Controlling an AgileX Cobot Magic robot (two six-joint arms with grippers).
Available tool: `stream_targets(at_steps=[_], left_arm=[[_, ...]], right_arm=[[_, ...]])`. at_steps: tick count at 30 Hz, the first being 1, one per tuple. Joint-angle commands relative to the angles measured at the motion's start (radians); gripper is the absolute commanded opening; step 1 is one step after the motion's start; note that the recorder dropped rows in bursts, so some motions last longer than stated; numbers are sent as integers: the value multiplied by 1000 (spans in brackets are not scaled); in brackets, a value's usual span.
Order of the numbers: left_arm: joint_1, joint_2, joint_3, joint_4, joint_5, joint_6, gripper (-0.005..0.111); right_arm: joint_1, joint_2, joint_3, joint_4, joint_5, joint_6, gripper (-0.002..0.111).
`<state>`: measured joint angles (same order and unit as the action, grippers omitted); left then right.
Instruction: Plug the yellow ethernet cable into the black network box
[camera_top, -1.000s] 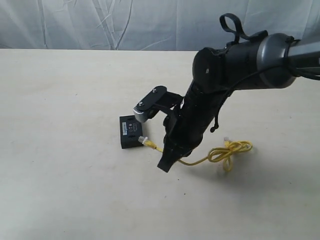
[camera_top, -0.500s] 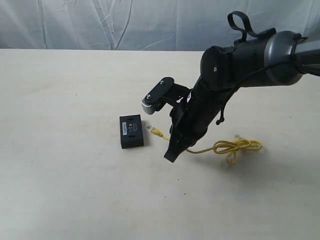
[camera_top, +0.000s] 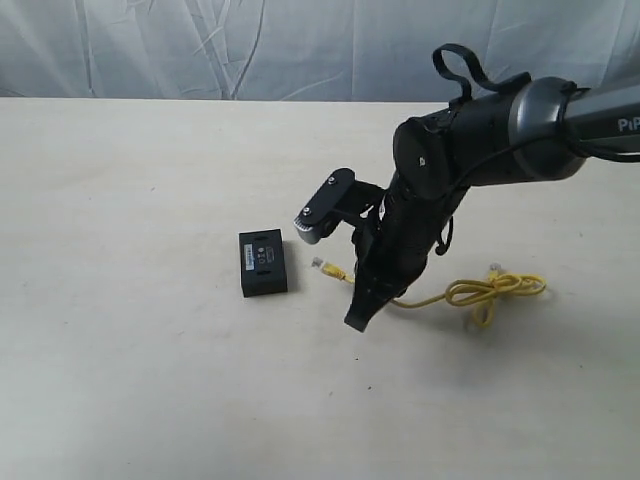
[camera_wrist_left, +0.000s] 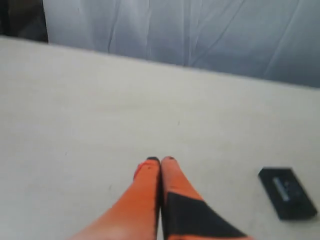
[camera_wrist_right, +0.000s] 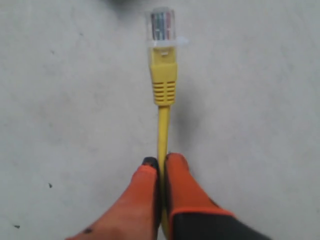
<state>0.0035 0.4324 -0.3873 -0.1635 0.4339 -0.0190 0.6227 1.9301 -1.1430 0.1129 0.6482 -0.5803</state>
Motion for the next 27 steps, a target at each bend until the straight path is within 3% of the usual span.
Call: stream_targets(at_steps=[1, 7, 12, 18, 27], left_arm=[[4, 379, -177, -2, 156, 106, 0], [-10, 930, -437, -174, 201, 334, 0], [-132, 1260, -650, -174, 275, 344, 0], [-255, 1474, -807, -178, 277, 310, 0], [-316, 1552, -840, -225, 234, 313, 0]], right_arm=[[11, 0, 1, -17, -62, 5, -1], [55, 0, -7, -64, -94, 13, -1], [67, 0, -49, -224, -52, 174, -1], [67, 52, -68, -260, -31, 217, -1], [109, 100, -68, -284, -73, 214, -1]])
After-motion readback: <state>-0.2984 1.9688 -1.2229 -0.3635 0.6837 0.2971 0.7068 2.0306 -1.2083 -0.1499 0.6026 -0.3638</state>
